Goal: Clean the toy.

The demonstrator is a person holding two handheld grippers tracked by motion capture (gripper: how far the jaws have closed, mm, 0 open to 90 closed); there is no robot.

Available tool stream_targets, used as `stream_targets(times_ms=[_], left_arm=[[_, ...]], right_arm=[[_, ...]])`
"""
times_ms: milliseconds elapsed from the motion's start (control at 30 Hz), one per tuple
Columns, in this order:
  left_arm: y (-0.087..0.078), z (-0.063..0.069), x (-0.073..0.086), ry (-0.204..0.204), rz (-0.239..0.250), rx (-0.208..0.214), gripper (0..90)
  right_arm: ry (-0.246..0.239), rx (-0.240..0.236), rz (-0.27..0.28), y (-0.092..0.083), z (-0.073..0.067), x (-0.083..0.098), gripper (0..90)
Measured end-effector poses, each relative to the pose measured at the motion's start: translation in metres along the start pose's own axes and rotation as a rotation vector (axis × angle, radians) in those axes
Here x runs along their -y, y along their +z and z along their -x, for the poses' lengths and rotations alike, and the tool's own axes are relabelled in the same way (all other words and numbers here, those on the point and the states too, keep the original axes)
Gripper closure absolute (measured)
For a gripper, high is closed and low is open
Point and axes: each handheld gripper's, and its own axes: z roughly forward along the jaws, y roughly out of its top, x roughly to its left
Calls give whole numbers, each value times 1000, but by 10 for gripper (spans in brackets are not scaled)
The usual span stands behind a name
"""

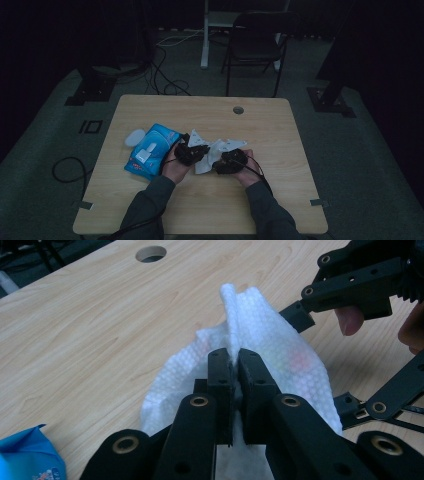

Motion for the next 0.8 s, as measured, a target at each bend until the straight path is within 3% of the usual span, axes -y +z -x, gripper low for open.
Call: stream_targets(times_ms=[467, 800], left_arm=[[5, 2, 0, 7, -7, -5, 862], [6, -6, -3, -7, -1, -22, 862]], right_arm=[[-2, 0, -2, 0, -1, 0, 344], [-18, -5, 8, -2, -4, -2, 344]])
